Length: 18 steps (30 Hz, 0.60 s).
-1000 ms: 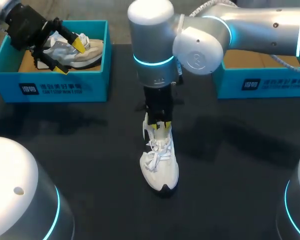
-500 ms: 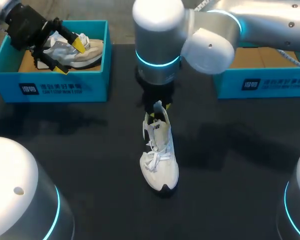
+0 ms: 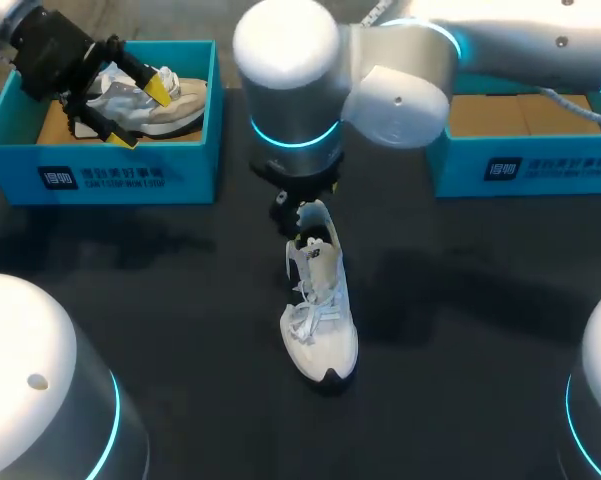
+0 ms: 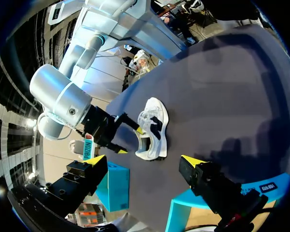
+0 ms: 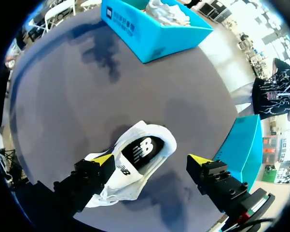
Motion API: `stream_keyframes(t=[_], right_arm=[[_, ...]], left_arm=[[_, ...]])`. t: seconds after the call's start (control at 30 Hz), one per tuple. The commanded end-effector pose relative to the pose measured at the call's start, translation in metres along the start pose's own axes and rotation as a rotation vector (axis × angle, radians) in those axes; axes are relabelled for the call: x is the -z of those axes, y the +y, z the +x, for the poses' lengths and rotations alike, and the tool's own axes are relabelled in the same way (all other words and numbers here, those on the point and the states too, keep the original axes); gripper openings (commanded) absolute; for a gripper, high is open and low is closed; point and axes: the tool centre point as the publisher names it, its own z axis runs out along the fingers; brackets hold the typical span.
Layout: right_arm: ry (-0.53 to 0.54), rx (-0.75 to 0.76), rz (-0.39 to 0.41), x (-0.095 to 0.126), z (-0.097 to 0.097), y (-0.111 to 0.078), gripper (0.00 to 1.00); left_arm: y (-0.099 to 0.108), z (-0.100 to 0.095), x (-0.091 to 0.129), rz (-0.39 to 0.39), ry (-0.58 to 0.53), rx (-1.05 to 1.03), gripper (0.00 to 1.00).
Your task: Take the shoe out of the shoebox, open the shoe tongue, remove and reinsert the insole, then place the shoe into the shoebox
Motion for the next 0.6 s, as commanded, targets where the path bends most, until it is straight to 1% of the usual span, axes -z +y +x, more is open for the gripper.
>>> stream_keyframes(t=[0.03, 0.23, 0.3, 0.37, 0.43, 0.6], right_arm=[[-0.009, -0.001, 0.009, 0.000, 0.003, 0.004, 1.00], [-0.009, -0.001, 0.009, 0.000, 0.003, 0.004, 1.00], [-0.008, 0.032, -0.011, -0.004, 0.002, 0.002, 1.00], [0.009, 0.092, -0.033, -0.006, -0.003, 0.001, 1.00], [0.019, 0.159, -0.019, -0.008, -0.008, -0.001, 1.00], [0.040, 0.293, -0.012, -0.010, -0.024, 0.000, 1.00]], left_arm=[[0.000, 0.000, 0.000, 0.000, 0.002, -0.001, 1.00], [0.000, 0.000, 0.000, 0.000, 0.002, -0.001, 1.00], [0.000, 0.000, 0.000, 0.000, 0.002, -0.001, 1.00], [0.000, 0.000, 0.000, 0.000, 0.002, -0.001, 1.00], [0.000, 0.000, 0.000, 0.000, 0.002, -0.001, 1.00], [0.000, 0.000, 0.000, 0.000, 0.002, -0.001, 1.00]])
